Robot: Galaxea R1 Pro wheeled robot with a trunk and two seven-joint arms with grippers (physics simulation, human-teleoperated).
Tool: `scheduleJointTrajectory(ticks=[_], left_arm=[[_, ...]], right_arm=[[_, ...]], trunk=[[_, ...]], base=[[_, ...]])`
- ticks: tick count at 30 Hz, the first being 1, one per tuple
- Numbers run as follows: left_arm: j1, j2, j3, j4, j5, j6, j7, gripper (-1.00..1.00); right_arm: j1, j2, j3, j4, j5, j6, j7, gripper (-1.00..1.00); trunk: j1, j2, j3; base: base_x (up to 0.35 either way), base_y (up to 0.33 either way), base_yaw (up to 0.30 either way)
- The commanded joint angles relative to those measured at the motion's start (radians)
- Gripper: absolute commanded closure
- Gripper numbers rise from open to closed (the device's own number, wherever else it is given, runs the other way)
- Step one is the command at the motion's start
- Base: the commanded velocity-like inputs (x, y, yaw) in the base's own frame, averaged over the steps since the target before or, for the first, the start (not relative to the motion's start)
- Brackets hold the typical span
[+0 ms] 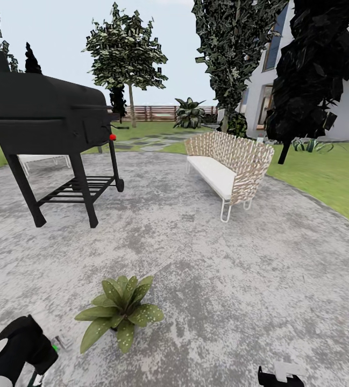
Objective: Pick up the pesticide atomizer in the garden and spray insectifuge to fully cover both potted plants in the garden.
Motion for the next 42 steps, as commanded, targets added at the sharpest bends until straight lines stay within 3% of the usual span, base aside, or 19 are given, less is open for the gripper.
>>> scheduleJointTrajectory(ticks=[1, 5, 7, 8, 10, 14, 17, 18, 23, 30, 35, 37, 41, 42], left_arm=[[0.0, 0.0, 0.002, 0.002, 0.0, 0.009, 0.024, 1.0], [0.0, -0.012, -0.002, 0.008, 0.005, 0.01, 0.064, 1.0], [-0.007, -0.047, -0.005, 0.006, 0.008, 0.013, 0.07, 1.0], [-0.014, -0.081, -0.007, 0.0, 0.007, 0.015, 0.072, 1.0], [-0.017, -0.091, -0.007, -0.002, 0.009, 0.016, 0.073, 1.0], [-0.018, -0.079, 0.0, -0.004, 0.01, 0.016, 0.073, 1.0], [-0.004, -0.013, 0.004, 0.0, 0.012, 0.014, 0.069, 1.0], [0.0, 0.039, 0.002, 0.01, 0.014, 0.01, 0.067, 1.0], [0.0, 0.022, 0.004, 0.114, 0.013, 0.008, 0.08, 1.0], [0.0, -0.009, 0.005, 0.129, 0.013, 0.008, 0.082, 1.0], [0.0, -0.094, -0.004, 0.135, 0.003, 0.006, 0.084, 1.0], [0.0, -0.104, -0.003, 0.135, 0.004, 0.005, 0.085, 1.0], [0.031, -0.087, 0.002, 0.133, 0.009, 0.003, 0.084, 1.0], [0.052, -0.054, 0.004, 0.128, 0.011, 0.004, 0.084, 1.0]], right_arm=[[-0.001, 0.0, -0.008, 0.001, 0.01, -0.003, -0.003, -1.0], [-0.001, 0.0, -0.008, 0.001, 0.01, -0.003, -0.003, -1.0], [-0.001, 0.0, -0.008, 0.001, 0.01, -0.003, -0.003, -1.0], [-0.001, 0.0, -0.008, 0.001, 0.01, -0.003, -0.003, -1.0], [-0.001, 0.0, -0.008, 0.001, 0.01, -0.003, -0.003, -1.0], [-0.001, 0.0, -0.008, 0.001, 0.01, -0.003, -0.003, -1.0], [-0.001, 0.0, -0.008, 0.001, 0.01, -0.003, -0.003, -1.0], [-0.001, 0.0, -0.008, 0.001, 0.01, -0.003, -0.003, -1.0], [-0.001, 0.0, -0.008, 0.001, 0.01, -0.003, -0.003, -1.0], [-0.001, 0.002, -0.008, 0.001, 0.01, -0.003, -0.003, -1.0], [-0.001, 0.002, -0.008, 0.001, 0.01, -0.003, -0.003, -1.0], [-0.001, 0.002, -0.008, 0.001, 0.01, -0.003, -0.003, -1.0], [-0.001, 0.002, -0.008, 0.001, 0.01, -0.003, -0.003, -1.0], [-0.001, 0.002, -0.008, 0.001, 0.01, -0.003, -0.003, -1.0]], trunk=[[0.0, 0.0, -0.001], [0.0, 0.0, -0.001], [0.0, 0.0, -0.001], [0.0, 0.0, -0.001], [0.0, 0.0, -0.001], [0.0, 0.0, -0.001], [0.0, 0.0, -0.001], [0.0, 0.0, -0.001], [0.0, 0.0, -0.001], [0.0, 0.0, -0.001], [0.0, 0.0, -0.001], [0.0, 0.0, -0.001], [0.0, 0.0, -0.001], [0.0, 0.0, -0.001]], base=[[0.0, 0.0, 0.0], [0.0, 0.0, 0.0], [0.0, 0.0, 0.0], [0.0, 0.0, 0.0], [0.0, 0.0, 0.0], [0.0, 0.0, 0.0], [0.0, 0.0, 0.0], [0.0, 0.0, 0.0], [0.003, 0.047, 0.0], [0.079, 0.216, 0.0], [0.009, 0.012, 0.0], [0.001, 0.001, 0.0], [0.0, 0.0, 0.0], [0.0, 0.0, 0.0]])
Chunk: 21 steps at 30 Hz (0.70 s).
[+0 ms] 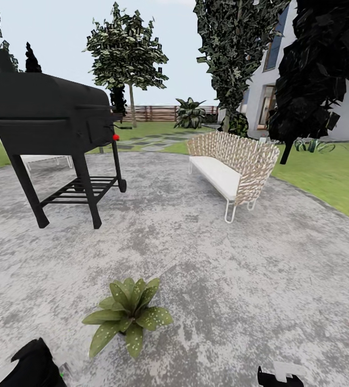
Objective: Pick up the pesticide atomizer in the garden and spray insectifuge to fully cover both potted plants in the garden.
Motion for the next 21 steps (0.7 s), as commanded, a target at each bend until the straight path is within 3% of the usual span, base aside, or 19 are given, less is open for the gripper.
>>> scheduleJointTrajectory(ticks=[1, 4, 12, 14, 15, 16, 17, 21], left_arm=[[0.006, 0.026, 0.01, -0.005, 0.01, 0.009, -0.006, 1.0], [0.003, 0.037, 0.039, -0.01, 0.026, 0.009, -0.005, 1.0], [-0.015, 0.019, 0.039, -0.012, 0.031, 0.016, -0.018, 1.0], [-0.055, 0.021, 0.036, -0.012, 0.026, 0.019, -0.04, 1.0], [-0.117, 0.029, 0.032, -0.013, 0.018, 0.018, -0.099, 1.0], [-0.212, 0.036, 0.029, -0.014, -0.037, 0.017, -0.17, 1.0], [-0.236, 0.038, 0.029, -0.014, -0.081, 0.016, -0.189, 1.0], [-0.273, 0.04, 0.029, -0.045, -0.144, 0.012, -0.293, 1.0]], right_arm=[[-0.001, 0.0, -0.008, 0.001, 0.01, -0.003, -0.003, -1.0], [-0.001, 0.001, -0.008, 0.001, 0.01, -0.003, -0.003, -1.0], [-0.001, 0.002, -0.008, 0.001, 0.01, -0.003, -0.003, -1.0], [-0.001, 0.002, -0.008, 0.001, 0.01, -0.003, -0.003, -1.0], [-0.001, 0.002, -0.008, 0.001, 0.01, -0.003, -0.003, -1.0], [-0.001, 0.001, -0.008, 0.001, 0.01, -0.003, -0.003, -1.0], [-0.001, 0.001, -0.008, 0.001, 0.01, -0.003, -0.003, -1.0], [-0.001, -0.001, -0.008, 0.001, 0.01, -0.003, -0.003, -1.0]], trunk=[[0.0, 0.0, -0.001], [0.0, 0.0, -0.001], [0.0, 0.0, -0.001], [0.0, 0.0, -0.001], [0.0, 0.0, -0.001], [0.0, 0.0, -0.001], [0.0, 0.0, -0.001], [0.0, 0.0, -0.001]], base=[[0.0, 0.0, 0.0], [0.0, 0.0, 0.0], [0.0, 0.0, 0.0], [0.0, 0.0, 0.0], [0.0, 0.0, 0.0], [0.0, 0.0, 0.0], [0.0, 0.0, 0.0], [0.0, 0.0, 0.0]])
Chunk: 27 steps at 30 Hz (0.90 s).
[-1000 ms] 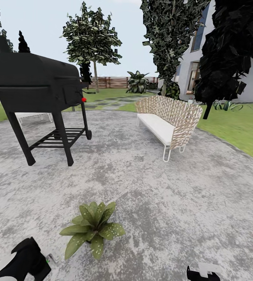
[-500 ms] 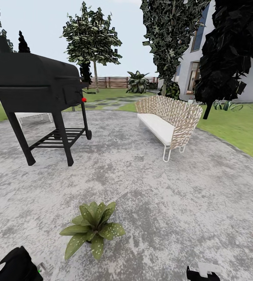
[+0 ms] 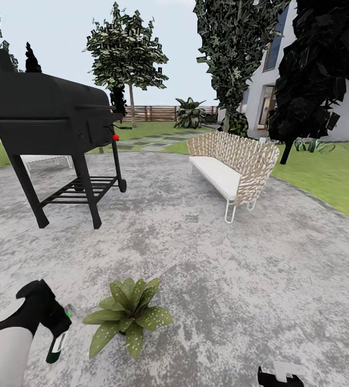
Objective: Pick up the pesticide atomizer in the garden and spray insectifuge to fully cover both potted plants in the garden.
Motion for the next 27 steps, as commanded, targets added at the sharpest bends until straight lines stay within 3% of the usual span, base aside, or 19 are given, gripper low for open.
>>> scheduleJointTrajectory(ticks=[1, 3, 7, 9, 17, 27], left_arm=[[-0.004, 0.0, 0.002, -0.023, -0.008, 0.007, -0.028, 1.0], [-0.006, -0.001, -0.001, -0.04, -0.01, 0.004, -0.04, 1.0], [-0.007, 0.0, -0.107, -0.047, -0.029, 0.002, -0.165, 1.0], [-0.007, 0.0, -0.126, -0.048, -0.032, 0.002, -0.217, 1.0], [-0.012, -0.002, -0.137, -0.047, -0.034, 0.002, -0.262, 1.0], [-0.002, -0.007, -0.14, -0.041, -0.032, 0.003, -0.265, 1.0]], right_arm=[[-0.001, -0.002, -0.008, 0.001, 0.011, -0.003, -0.003, -1.0], [-0.001, -0.003, -0.008, 0.001, 0.011, -0.003, -0.004, -1.0], [-0.001, -0.004, -0.008, 0.001, 0.011, -0.003, -0.004, -1.0], [-0.001, -0.003, -0.008, 0.001, 0.011, -0.003, -0.004, -1.0], [-0.001, 0.002, -0.008, 0.001, 0.01, -0.003, -0.003, -1.0], [-0.001, 0.001, -0.008, 0.001, 0.009, -0.003, -0.005, -1.0]], trunk=[[0.0, 0.0, -0.001], [0.0, 0.0, -0.001], [0.0, 0.0, -0.001], [0.0, 0.0, -0.001], [0.0, 0.0, -0.001], [0.0, 0.0, -0.001]], base=[[0.0, 0.0, 0.0], [0.0, 0.0, 0.0], [0.0, 0.0, 0.0], [0.0, 0.0, 0.0], [0.0, 0.013, -0.109], [0.048, 0.272, -0.109]])
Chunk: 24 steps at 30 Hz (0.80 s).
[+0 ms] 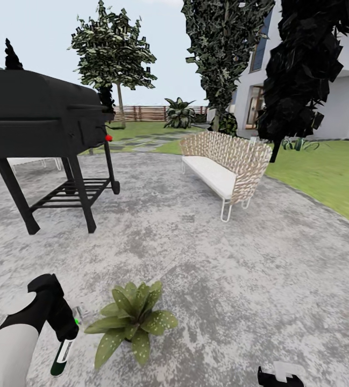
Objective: Pick up the pesticide atomizer in the garden and spray insectifuge to fully cover both potted plants in the garden.
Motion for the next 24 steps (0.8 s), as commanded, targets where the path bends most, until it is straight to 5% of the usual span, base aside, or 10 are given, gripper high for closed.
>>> scheduleJointTrajectory(ticks=[1, 5, 9, 15, 20, 24], left_arm=[[0.0, -0.001, 0.001, 0.0, -0.004, 0.01, -0.006, 1.0], [0.003, -0.008, -0.021, 0.005, -0.003, 0.008, -0.006, 1.0], [0.012, 0.006, -0.103, 0.019, 0.001, 0.004, -0.007, 1.0], [0.046, 0.022, -0.114, 0.032, 0.001, 0.005, -0.014, 1.0], [-0.065, 0.018, -0.123, 0.002, -0.001, 0.004, -0.051, 1.0], [-0.08, 0.042, -0.126, 0.001, -0.005, -0.014, -0.051, 1.0]], right_arm=[[-0.001, 0.0, -0.008, 0.001, 0.011, -0.003, -0.003, -1.0], [-0.001, 0.0, -0.008, 0.001, 0.011, -0.003, -0.003, -1.0], [-0.001, -0.001, -0.008, 0.001, 0.011, -0.003, -0.003, -1.0], [-0.001, 0.0, -0.008, 0.001, 0.012, -0.003, -0.003, -1.0], [-0.001, 0.0, -0.008, 0.001, 0.012, -0.003, -0.003, -1.0], [-0.001, 0.0, -0.008, 0.001, 0.012, -0.003, -0.003, -1.0]], trunk=[[0.0, 0.0, -0.001], [0.0, 0.0, -0.001], [0.0, 0.0, -0.001], [0.0, 0.0, -0.001], [0.0, 0.0, -0.001], [0.0, 0.0, -0.001]], base=[[0.24, 0.223, -0.002], [0.205, 0.09, 0.0], [0.03, 0.009, 0.0], [0.001, 0.0, 0.0], [0.0, 0.0, 0.0], [0.0, 0.0, 0.0]])
